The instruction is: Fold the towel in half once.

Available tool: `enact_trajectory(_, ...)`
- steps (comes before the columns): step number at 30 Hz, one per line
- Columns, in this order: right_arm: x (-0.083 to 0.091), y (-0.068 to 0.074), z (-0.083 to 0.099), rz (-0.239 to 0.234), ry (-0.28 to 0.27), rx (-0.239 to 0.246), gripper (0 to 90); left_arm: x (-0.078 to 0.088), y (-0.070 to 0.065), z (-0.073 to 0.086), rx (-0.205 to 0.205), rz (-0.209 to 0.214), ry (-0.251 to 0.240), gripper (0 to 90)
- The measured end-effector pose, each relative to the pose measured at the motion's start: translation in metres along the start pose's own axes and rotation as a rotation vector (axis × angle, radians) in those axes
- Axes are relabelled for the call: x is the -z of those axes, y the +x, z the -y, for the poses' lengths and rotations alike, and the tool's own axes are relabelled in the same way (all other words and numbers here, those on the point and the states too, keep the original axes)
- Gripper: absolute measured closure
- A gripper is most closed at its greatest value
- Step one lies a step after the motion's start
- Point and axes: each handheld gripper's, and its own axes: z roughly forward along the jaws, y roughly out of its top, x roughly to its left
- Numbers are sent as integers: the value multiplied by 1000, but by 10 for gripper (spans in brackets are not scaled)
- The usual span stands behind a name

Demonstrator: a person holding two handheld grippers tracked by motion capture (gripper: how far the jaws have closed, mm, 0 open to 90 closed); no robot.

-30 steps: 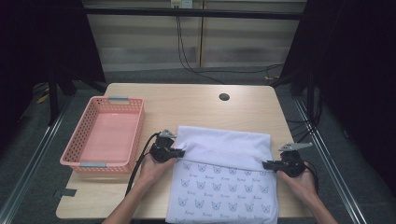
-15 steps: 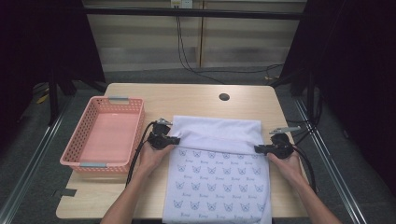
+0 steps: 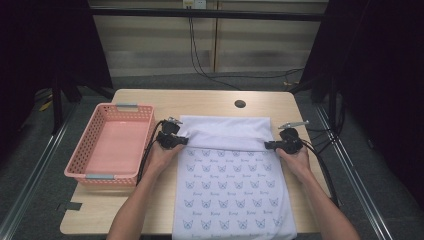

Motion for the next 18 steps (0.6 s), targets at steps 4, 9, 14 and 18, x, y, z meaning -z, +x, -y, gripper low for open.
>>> enact_trajectory(4,-9,-6,-13,21,11,-2,867,-11,6,-11,29,-34,-19,869)
enact_trajectory(9,-20,-10,-28,63,25,4,866,-20,13,-22,25,-59,-27,869)
enact_trajectory(14,-26,-20,-37,76,20,-14,866,-28,22,-30,9,-60,-40,869)
enact_trajectory(18,-29,-25,-39,84,11,-29,866,-34,24,-40,15,-64,-26,869)
